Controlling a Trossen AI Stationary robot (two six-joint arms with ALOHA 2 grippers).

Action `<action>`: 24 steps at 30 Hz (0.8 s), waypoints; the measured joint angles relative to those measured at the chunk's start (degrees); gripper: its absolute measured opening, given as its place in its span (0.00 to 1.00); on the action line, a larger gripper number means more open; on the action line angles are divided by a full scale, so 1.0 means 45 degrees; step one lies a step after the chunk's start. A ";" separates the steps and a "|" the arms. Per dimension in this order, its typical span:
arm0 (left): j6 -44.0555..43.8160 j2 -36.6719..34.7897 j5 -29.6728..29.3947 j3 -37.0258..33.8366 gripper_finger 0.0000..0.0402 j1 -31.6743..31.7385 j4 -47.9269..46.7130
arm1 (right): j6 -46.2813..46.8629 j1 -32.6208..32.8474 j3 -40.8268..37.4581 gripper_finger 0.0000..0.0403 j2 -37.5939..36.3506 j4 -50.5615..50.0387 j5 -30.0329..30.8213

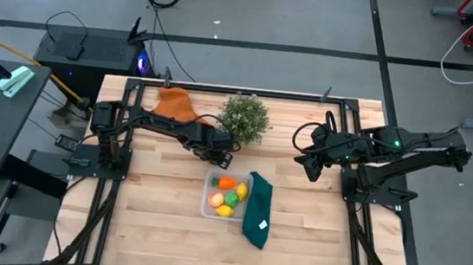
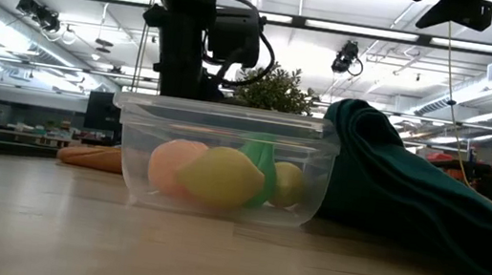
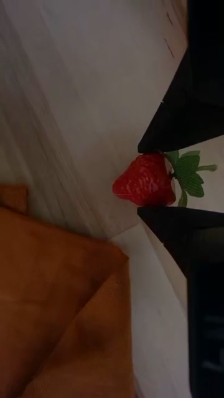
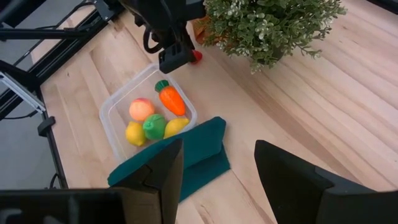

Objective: Pick and placing Produce into tupperware
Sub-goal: Put the red strawberry into the transparent bin

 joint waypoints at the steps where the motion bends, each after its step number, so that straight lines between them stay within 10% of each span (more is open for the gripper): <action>1: 0.0130 0.0000 0.0000 -0.0002 0.37 0.0000 0.0010 | 0.0000 0.0000 0.0000 0.41 -0.0001 0.0000 0.0000; 24: 0.1132 -0.0595 0.0426 0.0003 0.31 0.0058 -0.0281 | 0.0117 0.0000 0.0000 0.41 -0.0001 0.0000 0.0000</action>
